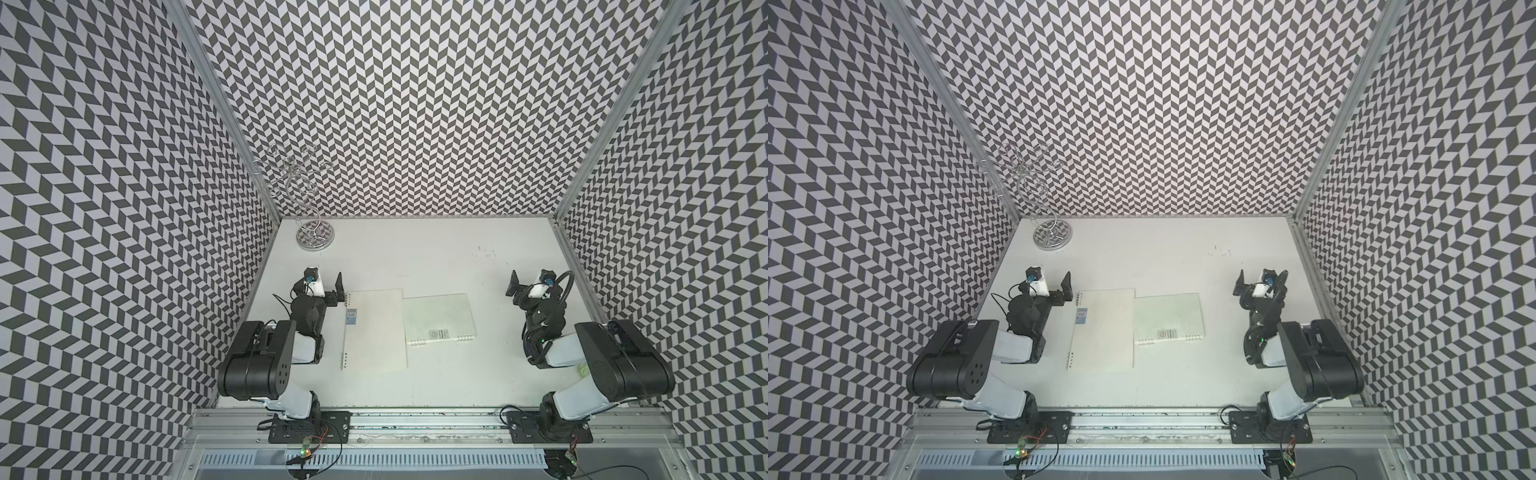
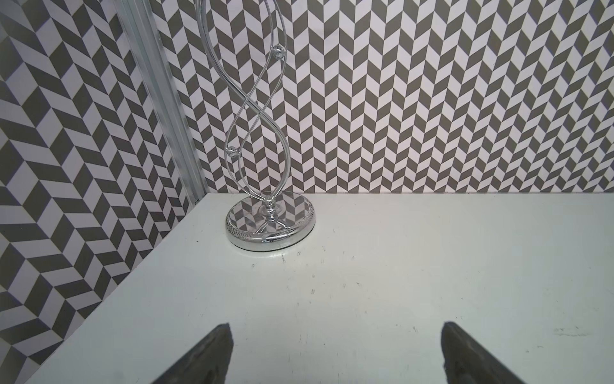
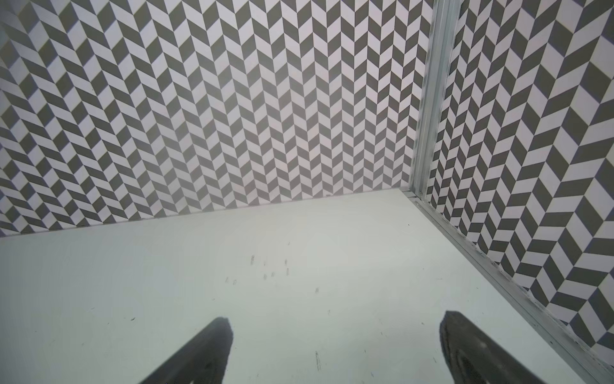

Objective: Tear off pages from different notebooks
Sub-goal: Adjust the notebook at the center of the board.

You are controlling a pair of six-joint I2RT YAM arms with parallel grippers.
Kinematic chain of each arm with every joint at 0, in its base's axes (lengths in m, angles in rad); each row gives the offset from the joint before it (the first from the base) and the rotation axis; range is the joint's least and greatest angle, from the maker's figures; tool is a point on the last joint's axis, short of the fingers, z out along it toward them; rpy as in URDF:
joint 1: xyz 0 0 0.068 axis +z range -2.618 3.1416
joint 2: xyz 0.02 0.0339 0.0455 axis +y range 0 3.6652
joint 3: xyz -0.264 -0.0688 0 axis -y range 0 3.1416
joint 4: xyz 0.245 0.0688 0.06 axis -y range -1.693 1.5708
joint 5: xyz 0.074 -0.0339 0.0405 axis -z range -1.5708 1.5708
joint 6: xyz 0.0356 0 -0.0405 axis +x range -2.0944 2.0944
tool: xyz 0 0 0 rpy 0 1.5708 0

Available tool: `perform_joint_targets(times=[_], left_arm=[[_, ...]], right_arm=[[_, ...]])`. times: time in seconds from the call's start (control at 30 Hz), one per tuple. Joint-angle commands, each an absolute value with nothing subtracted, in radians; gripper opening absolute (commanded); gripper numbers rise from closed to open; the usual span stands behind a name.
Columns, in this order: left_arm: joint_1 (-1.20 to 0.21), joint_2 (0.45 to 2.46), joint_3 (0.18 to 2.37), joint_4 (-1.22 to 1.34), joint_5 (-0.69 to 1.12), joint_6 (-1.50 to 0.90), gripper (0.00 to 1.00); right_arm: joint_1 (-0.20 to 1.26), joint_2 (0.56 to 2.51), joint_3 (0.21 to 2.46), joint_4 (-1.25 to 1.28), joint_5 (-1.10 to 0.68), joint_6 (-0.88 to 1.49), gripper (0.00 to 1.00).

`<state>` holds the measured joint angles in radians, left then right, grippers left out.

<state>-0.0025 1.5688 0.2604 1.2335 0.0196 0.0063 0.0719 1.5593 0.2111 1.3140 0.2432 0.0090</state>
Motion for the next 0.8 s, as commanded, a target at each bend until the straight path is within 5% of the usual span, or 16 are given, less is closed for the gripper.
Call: perform_joint_targets(times=[0.0,0.77], left_arm=[[-0.003,1.558,0.269,1.234,0.018,0.011,0.99],[-0.005,1.554,0.266,1.242,0.013,0.012,0.99]], right_arm=[[0.077,1.568,0.209,1.379,0.252,0.017,1.0],[0.077,1.568,0.205,1.382,0.25,0.016,1.0]])
